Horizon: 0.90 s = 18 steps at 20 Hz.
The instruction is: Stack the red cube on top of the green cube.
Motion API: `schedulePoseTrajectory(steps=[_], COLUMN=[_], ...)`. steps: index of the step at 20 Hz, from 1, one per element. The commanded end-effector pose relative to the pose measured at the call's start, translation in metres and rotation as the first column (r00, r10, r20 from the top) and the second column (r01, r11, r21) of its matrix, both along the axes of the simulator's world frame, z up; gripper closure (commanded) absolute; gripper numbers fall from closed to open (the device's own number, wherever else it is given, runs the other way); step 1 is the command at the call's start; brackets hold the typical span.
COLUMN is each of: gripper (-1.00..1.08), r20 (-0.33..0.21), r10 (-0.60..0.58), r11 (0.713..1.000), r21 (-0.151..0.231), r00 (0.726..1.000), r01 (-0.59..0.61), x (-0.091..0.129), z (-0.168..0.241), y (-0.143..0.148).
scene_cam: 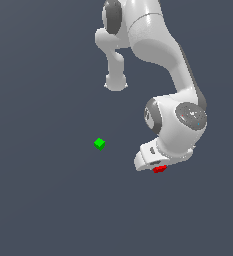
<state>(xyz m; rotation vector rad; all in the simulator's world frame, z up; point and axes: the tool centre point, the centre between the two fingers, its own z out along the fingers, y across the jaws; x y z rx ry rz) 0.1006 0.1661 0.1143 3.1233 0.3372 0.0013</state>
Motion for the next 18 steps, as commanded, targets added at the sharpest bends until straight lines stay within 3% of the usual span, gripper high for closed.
schedulePoseTrajectory(steps=[1,18], gripper=[1.08,1.08], r20=[-0.001,0.000], r10=[0.000,0.000], r11=[1.000,1.000], r21=[0.000,0.000], r00=[1.000,1.000], r01=[0.000,0.000], x=[0.000,-0.014], z=[0.005,0.000], y=[0.000,-0.021])
